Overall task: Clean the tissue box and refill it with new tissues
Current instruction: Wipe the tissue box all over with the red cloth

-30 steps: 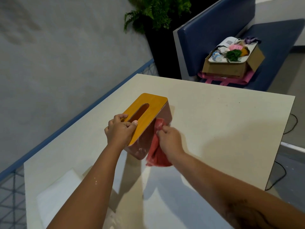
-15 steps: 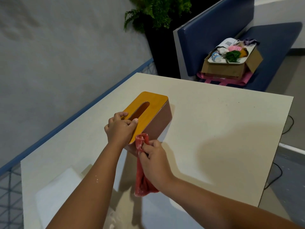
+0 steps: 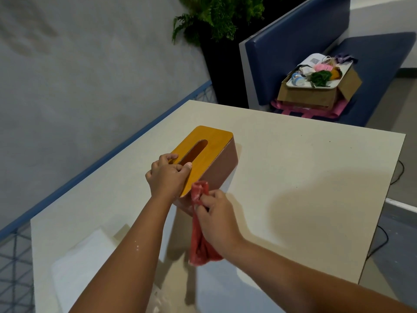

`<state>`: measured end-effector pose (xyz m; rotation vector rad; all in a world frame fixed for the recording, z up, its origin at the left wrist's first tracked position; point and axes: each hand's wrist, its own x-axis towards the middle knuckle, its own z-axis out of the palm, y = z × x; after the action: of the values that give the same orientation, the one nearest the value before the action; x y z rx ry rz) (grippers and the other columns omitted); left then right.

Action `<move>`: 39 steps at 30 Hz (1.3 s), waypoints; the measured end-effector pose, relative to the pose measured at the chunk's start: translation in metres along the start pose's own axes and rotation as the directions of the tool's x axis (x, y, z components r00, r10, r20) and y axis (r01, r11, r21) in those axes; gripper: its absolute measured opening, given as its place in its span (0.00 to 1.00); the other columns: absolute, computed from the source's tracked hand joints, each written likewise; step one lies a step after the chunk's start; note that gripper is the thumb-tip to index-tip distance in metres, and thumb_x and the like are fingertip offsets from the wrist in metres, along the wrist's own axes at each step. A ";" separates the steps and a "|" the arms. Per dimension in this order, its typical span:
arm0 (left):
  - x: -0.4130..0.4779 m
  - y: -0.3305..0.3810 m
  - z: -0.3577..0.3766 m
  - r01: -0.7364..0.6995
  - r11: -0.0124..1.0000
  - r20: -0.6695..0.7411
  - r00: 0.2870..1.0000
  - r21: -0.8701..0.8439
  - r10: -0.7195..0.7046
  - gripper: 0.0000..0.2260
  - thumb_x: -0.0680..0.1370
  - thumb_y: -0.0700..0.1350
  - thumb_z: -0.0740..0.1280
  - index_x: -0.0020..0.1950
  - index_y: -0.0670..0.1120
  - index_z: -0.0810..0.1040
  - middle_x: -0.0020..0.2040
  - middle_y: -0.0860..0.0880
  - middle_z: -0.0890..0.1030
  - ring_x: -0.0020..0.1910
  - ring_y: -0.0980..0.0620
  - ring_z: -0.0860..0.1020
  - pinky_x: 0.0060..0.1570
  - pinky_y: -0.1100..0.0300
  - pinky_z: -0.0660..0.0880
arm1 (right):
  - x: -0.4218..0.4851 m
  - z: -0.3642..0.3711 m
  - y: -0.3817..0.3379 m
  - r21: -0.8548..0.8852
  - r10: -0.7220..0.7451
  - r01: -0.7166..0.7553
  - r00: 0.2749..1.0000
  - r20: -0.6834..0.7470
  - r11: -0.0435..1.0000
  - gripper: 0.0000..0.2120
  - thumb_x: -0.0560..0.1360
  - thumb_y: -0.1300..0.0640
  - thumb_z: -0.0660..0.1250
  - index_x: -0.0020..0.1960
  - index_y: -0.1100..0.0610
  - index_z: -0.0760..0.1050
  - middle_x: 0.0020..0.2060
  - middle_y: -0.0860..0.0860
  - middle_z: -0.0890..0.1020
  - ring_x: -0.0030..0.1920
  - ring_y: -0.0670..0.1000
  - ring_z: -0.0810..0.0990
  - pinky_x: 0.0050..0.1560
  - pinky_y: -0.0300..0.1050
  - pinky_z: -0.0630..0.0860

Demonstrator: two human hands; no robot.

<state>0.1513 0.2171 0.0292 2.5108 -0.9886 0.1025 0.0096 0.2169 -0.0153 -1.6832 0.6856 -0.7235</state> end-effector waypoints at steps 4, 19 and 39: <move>-0.001 0.000 0.000 -0.001 1.000 -0.011 1.000 -0.008 0.001 0.16 0.77 0.56 0.62 0.49 0.46 0.81 0.67 0.51 0.71 0.67 0.48 0.66 0.66 0.47 0.58 | -0.021 0.016 0.010 -0.044 -0.057 0.060 0.996 0.074 0.997 0.11 0.78 0.60 0.61 0.53 0.60 0.81 0.47 0.46 0.71 0.46 0.46 0.74 0.49 0.38 0.74; -0.002 0.002 -0.001 -0.003 1.000 -0.013 1.000 -0.023 0.003 0.16 0.77 0.56 0.62 0.51 0.45 0.81 0.67 0.51 0.71 0.66 0.47 0.66 0.65 0.47 0.59 | 0.011 0.002 -0.021 0.616 0.703 -0.662 0.672 0.235 0.426 0.01 0.72 0.63 0.66 0.43 0.59 0.74 0.45 0.59 0.81 0.49 0.59 0.81 0.57 0.56 0.76; -0.003 0.003 -0.001 -0.010 1.000 -0.013 1.000 -0.014 0.009 0.16 0.77 0.56 0.62 0.53 0.45 0.80 0.67 0.50 0.71 0.67 0.46 0.66 0.66 0.46 0.59 | 0.007 0.034 -0.013 0.796 0.742 -0.606 0.525 0.417 -0.019 0.09 0.73 0.66 0.65 0.52 0.64 0.75 0.50 0.63 0.82 0.50 0.62 0.81 0.57 0.62 0.76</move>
<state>0.1476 0.2176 0.0308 2.4899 -0.9929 0.1139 0.0411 0.2350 -0.0086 -0.0909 0.8767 -0.2969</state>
